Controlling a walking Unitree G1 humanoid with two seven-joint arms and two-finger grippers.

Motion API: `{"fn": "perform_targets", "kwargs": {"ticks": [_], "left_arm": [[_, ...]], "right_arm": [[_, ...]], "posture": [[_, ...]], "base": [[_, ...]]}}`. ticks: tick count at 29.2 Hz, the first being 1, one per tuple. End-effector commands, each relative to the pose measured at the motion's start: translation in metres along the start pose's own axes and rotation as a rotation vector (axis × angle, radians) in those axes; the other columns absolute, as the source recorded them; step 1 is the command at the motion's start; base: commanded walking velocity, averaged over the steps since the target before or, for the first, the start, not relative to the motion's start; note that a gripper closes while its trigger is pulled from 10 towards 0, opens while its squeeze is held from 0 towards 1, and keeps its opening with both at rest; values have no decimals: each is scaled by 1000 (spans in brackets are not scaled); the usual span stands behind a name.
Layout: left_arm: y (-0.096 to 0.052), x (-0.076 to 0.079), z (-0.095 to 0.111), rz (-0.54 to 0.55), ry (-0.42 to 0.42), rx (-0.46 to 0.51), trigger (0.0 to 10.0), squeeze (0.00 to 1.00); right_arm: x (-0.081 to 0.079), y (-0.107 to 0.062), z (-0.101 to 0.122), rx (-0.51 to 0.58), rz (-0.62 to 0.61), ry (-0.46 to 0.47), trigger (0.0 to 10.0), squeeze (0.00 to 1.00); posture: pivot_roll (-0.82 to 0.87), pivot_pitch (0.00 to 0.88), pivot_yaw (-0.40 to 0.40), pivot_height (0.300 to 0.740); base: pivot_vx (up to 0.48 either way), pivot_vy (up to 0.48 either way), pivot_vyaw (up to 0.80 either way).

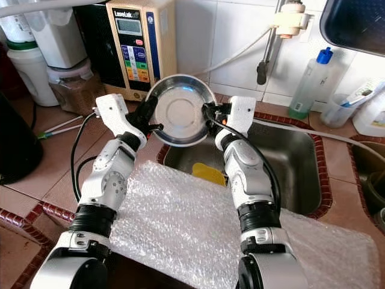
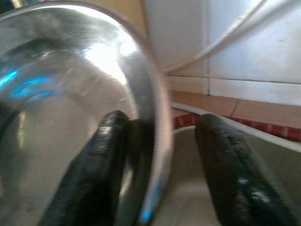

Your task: Kitchen organization

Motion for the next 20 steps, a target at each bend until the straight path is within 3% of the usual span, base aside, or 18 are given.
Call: {"fn": "perform_targets", "kwargs": {"ticks": [1,18,19,20], "left_arm": [[2,9,8,-39,5,25,0,0],[1,9,4,-53,41,-5,0,0],[1,9,3,-56,56,-16,1765,0],[1,9,0,-55,76,-31,4471,0]], "right_arm": [[-5,1,-4,-22,19,-5,0,0],[0,1,-9,-58,3,10,0,0],[0,1,-9,-58,2,12,0,0],[0,1,-10,-59,0,14,0,0]], "posture": [[36,0,12,740],[38,0,17,740],[39,0,17,740],[40,0,17,740]], "base": [[0,0,0],[0,0,0],[0,0,0],[0,0,0]]}}
Point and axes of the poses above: a point about 5 cm out from each wrist's last joint towards the gripper, its own y axis pointing out of the wrist towards the gripper, its own z axis along the axis of the wrist's last joint, x = y × z, the point moved 4 cm from there along y, pointing out of the wrist towards the gripper, and after that the axes turned 7 degrees about -y, right-handed, at the moved point
